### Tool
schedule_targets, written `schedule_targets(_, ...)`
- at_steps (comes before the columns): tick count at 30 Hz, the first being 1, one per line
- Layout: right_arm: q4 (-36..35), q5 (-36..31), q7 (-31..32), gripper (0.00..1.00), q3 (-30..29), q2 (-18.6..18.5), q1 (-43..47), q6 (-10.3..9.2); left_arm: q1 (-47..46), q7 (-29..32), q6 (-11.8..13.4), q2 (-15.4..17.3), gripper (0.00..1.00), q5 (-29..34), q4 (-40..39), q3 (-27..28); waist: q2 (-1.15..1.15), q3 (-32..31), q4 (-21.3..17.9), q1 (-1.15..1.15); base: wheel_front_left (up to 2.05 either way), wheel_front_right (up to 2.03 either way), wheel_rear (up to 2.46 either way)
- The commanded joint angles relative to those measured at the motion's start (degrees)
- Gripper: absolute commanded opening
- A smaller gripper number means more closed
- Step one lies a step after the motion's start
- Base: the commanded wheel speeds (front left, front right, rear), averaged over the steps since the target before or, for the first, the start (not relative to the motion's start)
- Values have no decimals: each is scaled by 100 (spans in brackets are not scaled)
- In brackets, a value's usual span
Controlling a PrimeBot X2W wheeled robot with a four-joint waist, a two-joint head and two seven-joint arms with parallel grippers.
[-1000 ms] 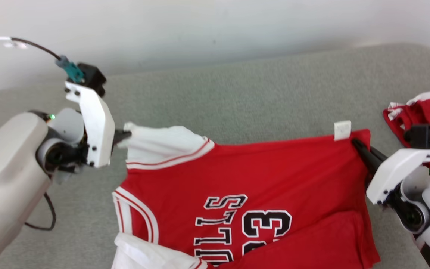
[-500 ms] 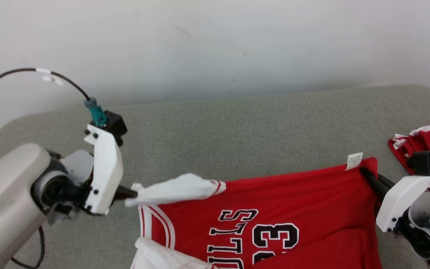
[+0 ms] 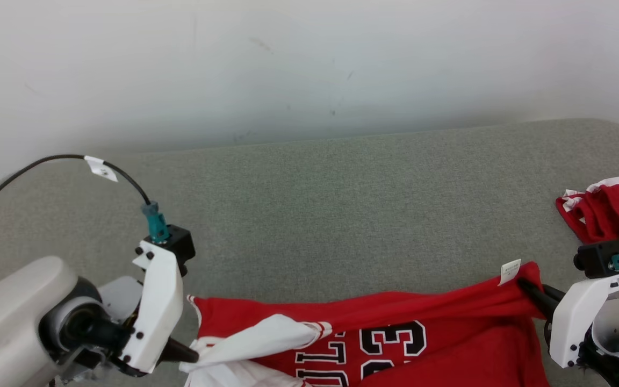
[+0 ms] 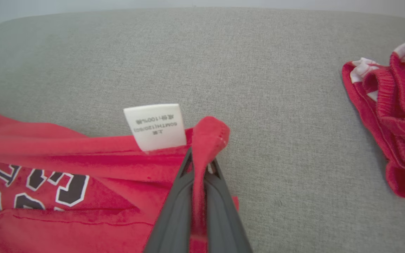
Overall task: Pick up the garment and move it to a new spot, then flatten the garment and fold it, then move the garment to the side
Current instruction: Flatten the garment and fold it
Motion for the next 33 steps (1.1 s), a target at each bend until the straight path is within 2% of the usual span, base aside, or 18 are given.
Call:
schedule_targets(1,2,39,24,0,52,-75,-13,-13,100,33,38,66,0,-44,-23,-11,0,9,1,1,0,0,0)
schedule_targets(7,-72,191,234,0,480,-247,-91,-13,299,138,127,103,0,-210,-153,-96,0,20,3,1,0,0,0)
schedule_targets(8,-65,233,278,4,526,-273,-113,-13,327,130,140,88,0,-221,-153,-106,0,25,1,1,0,0,0)
schedule_targets(11,-42,315,412,35,696,-314,-144,-13,417,55,150,1,0,-222,-106,-129,0,41,-6,1,0,0,0)
schedule_targets(12,-34,337,426,42,741,-326,-175,-13,436,24,154,-30,0,-210,-79,-140,0,46,-10,1,0,0,0)
schedule_targets(13,-11,354,458,55,791,-330,-184,-13,463,-7,148,-54,0,-202,-50,-151,0,48,-15,1,0,0,0)
schedule_targets(14,1,368,498,85,843,-337,-191,-13,491,-22,138,-79,4,-195,-19,-164,0,49,-21,1,0,0,0)
schedule_targets(15,3,380,522,100,885,-337,-211,-13,522,-52,129,-107,17,-185,11,-180,0,49,-29,1,0,0,0)
schedule_targets(16,8,411,539,100,929,-337,-227,-13,546,-78,114,-138,31,-174,47,-195,0,47,-37,1,0,0,0)
schedule_targets(17,5,420,577,100,984,-342,-234,-13,561,-103,113,-164,49,-158,85,-207,0,42,-46,1,0,0,0)
schedule_targets(18,2,429,617,100,1035,-351,-238,-13,591,-129,98,-189,88,-157,124,-217,0,26,-60,1,0,0,0)
schedule_targets(19,-1,451,643,100,1085,-376,-238,-13,620,-141,75,-209,100,-156,157,-233,0,15,-69,1,0,0,0)
schedule_targets(29,-182,692,814,100,1359,-757,-244,-13,697,-378,-55,-291,100,-117,384,-196,0,-240,-97,1,0,0,0)
schedule_targets(33,-308,740,476,100,1148,-961,-331,-13,592,-654,-71,-234,100,43,349,-80,0,-320,-63,1,0,0,0)
